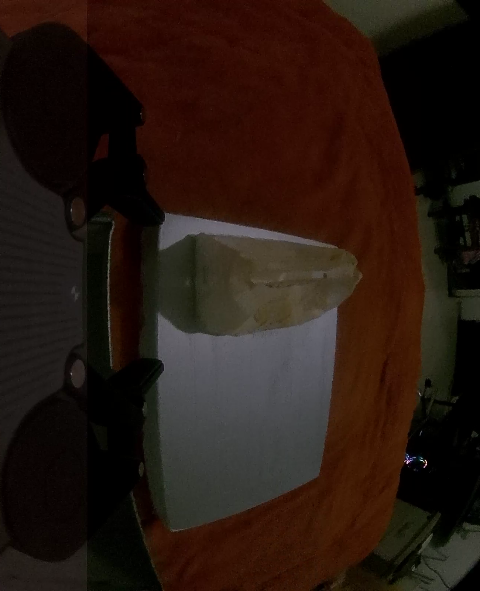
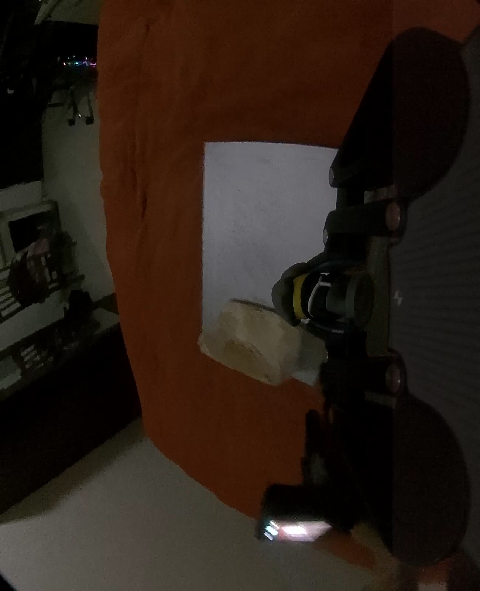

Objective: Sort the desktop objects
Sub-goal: 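Carry the toy figure into the box with the right tool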

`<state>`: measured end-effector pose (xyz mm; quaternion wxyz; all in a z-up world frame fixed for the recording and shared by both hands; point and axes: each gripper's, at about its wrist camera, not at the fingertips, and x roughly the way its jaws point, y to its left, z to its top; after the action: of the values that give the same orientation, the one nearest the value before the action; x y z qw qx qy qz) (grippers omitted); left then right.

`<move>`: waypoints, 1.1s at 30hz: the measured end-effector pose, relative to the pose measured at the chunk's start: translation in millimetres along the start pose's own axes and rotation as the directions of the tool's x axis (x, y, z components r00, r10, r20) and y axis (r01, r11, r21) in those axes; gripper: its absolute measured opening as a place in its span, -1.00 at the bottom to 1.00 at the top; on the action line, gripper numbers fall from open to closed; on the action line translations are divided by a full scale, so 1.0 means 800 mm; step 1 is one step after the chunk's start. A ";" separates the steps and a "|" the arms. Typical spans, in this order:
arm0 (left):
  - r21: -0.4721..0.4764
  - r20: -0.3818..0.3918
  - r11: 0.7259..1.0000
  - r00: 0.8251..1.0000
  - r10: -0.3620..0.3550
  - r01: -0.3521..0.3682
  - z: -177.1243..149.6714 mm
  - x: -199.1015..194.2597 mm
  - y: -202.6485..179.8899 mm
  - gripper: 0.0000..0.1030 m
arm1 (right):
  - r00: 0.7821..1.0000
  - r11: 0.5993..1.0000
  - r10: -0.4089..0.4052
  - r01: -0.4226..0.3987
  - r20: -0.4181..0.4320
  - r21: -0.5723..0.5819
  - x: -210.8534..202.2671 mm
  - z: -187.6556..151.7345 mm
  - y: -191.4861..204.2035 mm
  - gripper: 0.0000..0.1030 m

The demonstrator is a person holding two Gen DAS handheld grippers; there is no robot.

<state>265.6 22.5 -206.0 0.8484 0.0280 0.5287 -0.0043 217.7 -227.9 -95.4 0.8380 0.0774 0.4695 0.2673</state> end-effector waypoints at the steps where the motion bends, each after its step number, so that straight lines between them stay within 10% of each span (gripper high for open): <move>1: 0.000 0.000 1.000 1.000 0.001 -0.001 0.000 0.000 0.000 0.48 | 1.000 1.000 0.004 -0.004 -0.009 -0.005 -0.004 -0.008 0.002 -0.41; 19: -0.030 -0.018 0.999 0.999 0.031 -0.032 0.008 0.010 -0.005 0.56 | 0.936 0.997 -0.021 -0.007 -0.353 -0.078 0.064 -0.166 0.022 -0.41; 33: -0.252 -0.097 0.960 0.991 0.096 -0.118 0.053 0.061 0.018 0.68 | 0.883 0.972 -0.115 0.006 -0.455 -0.235 0.095 -0.217 0.036 -0.41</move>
<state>325.4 35.8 -230.7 0.8210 -0.0537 0.5574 0.1114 94.6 -185.2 -236.0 0.7122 -0.0999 0.6251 0.3035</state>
